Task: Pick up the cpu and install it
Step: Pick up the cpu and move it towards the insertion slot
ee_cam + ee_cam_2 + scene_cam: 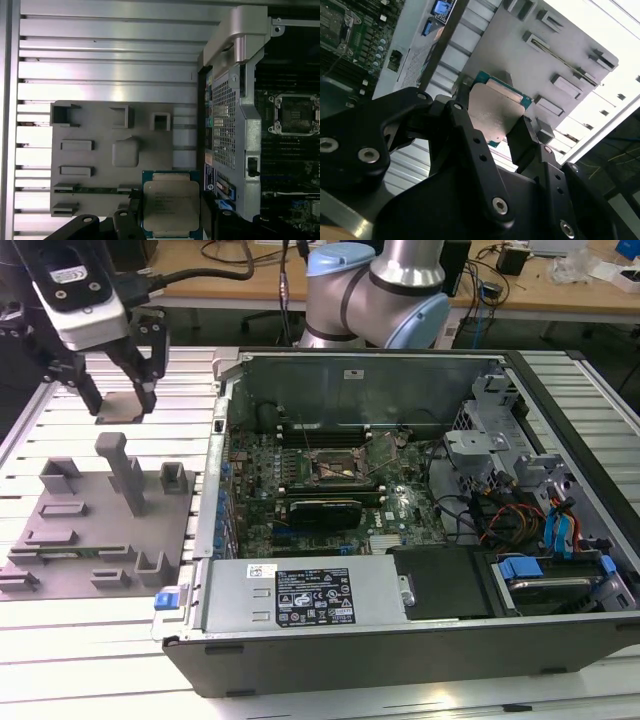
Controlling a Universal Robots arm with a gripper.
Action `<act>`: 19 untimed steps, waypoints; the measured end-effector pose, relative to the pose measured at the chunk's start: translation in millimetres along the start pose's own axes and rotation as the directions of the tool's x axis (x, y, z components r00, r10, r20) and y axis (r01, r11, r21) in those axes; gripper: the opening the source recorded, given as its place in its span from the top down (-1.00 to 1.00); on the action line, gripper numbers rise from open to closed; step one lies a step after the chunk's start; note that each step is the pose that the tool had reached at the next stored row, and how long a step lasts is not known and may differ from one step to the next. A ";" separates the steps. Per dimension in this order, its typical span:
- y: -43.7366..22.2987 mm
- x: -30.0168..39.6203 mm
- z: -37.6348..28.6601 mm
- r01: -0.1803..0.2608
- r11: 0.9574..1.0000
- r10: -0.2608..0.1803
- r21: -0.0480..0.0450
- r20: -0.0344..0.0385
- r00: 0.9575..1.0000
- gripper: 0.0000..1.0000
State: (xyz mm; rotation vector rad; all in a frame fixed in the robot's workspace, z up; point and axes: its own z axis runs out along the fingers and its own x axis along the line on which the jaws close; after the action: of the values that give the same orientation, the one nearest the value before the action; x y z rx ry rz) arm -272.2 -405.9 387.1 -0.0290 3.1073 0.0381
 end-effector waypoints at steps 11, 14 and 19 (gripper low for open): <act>-0.6 -31.5 1.1 0.000 1.000 0.000 0.000 0.000 1.000 -0.09; -0.9 -47.5 1.6 0.000 1.000 0.000 0.000 0.000 1.000 -0.09; -1.2 -61.7 2.1 0.000 1.000 0.000 0.000 0.000 1.000 -0.09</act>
State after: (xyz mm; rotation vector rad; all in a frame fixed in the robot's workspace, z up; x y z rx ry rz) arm -210.5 -405.9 387.0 -0.0289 3.1073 0.0381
